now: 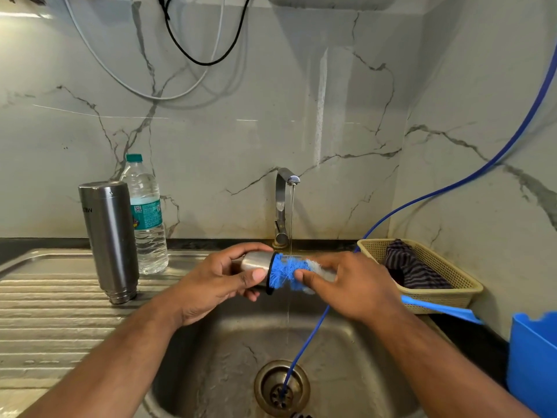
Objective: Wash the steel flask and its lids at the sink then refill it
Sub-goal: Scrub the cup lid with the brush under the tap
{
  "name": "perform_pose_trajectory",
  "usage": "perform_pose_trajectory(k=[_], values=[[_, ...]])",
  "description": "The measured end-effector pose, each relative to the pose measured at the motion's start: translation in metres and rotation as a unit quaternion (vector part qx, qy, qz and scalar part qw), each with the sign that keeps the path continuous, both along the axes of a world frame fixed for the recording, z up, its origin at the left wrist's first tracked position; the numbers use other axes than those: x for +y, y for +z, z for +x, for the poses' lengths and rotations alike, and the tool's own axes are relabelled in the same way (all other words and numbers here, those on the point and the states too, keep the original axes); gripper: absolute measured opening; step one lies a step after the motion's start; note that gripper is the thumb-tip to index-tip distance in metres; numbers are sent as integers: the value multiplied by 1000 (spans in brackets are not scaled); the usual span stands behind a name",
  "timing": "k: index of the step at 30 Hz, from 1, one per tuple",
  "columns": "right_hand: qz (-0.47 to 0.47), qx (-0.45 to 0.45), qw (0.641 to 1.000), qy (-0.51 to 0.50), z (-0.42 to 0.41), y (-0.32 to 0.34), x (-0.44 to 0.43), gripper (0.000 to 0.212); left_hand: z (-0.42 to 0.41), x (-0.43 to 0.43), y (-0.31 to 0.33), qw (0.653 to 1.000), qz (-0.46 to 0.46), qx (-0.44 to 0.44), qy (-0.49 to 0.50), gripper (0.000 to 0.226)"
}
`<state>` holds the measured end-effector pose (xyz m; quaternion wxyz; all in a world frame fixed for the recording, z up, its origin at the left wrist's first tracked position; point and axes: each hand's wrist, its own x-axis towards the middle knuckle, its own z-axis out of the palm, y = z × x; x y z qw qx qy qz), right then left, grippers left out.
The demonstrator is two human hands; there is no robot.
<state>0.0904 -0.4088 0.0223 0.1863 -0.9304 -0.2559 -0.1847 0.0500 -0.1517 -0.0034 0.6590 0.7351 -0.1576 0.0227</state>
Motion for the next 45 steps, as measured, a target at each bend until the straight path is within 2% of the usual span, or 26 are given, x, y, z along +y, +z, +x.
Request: perform_pose_trajectory(k=[2, 5, 7, 9, 11, 12, 15, 18, 21, 25, 29, 31, 33, 37, 42, 45], values=[[14, 58, 998, 12, 3, -5, 5, 44, 0, 1, -2, 1000, 16, -26, 8, 47], [9, 65, 998, 26, 4, -9, 7, 48, 2, -1, -5, 998, 4, -51, 33, 50], [-7, 25, 999, 44, 3, -7, 4, 47, 3, -1, -7, 997, -8, -55, 59, 61], [-39, -66, 996, 51, 3, -5, -1, 53, 4, 1, -7, 997, -11, -41, 70, 70], [-43, -139, 988, 51, 5, -2, -7, 60, 4, 3, -7, 998, 2, -20, 52, 68], [-37, -145, 988, 42, 6, 0, -9, 63, 3, 4, -6, 999, 20, -11, 39, 63], [-42, -82, 996, 16, 10, 1, -14, 65, 0, 3, -3, 999, 53, 14, -3, 46], [-35, -9, 999, 25, 12, -2, -10, 59, -2, 2, 0, 999, 7, 40, -32, 41], [-48, 6, 998, 41, 11, -6, -4, 55, -2, -2, -4, 997, -13, 77, -10, 58], [-96, -100, 989, 53, 10, -6, -3, 53, -1, -13, -7, 990, -12, 137, 37, 65], [-105, -191, 972, 90, 12, -9, 0, 47, 1, -16, -8, 977, -49, 200, 49, 81], [-95, -254, 957, 100, 11, -13, 3, 40, 1, -17, -9, 964, -71, 247, 61, 77], [-84, -275, 951, 109, 8, -13, 8, 34, 2, -17, -10, 949, -91, 295, 55, 68], [-96, -202, 972, 71, 3, -14, 16, 39, 2, -13, -11, 937, -82, 340, 12, 74], [-116, -68, 991, -2, 2, -12, 19, 37, 1, -17, -8, 977, -51, 202, 36, 52], [-102, -37, 994, -31, 3, -15, 22, 36, 1, -18, -8, 982, -88, 160, 38, 45]])
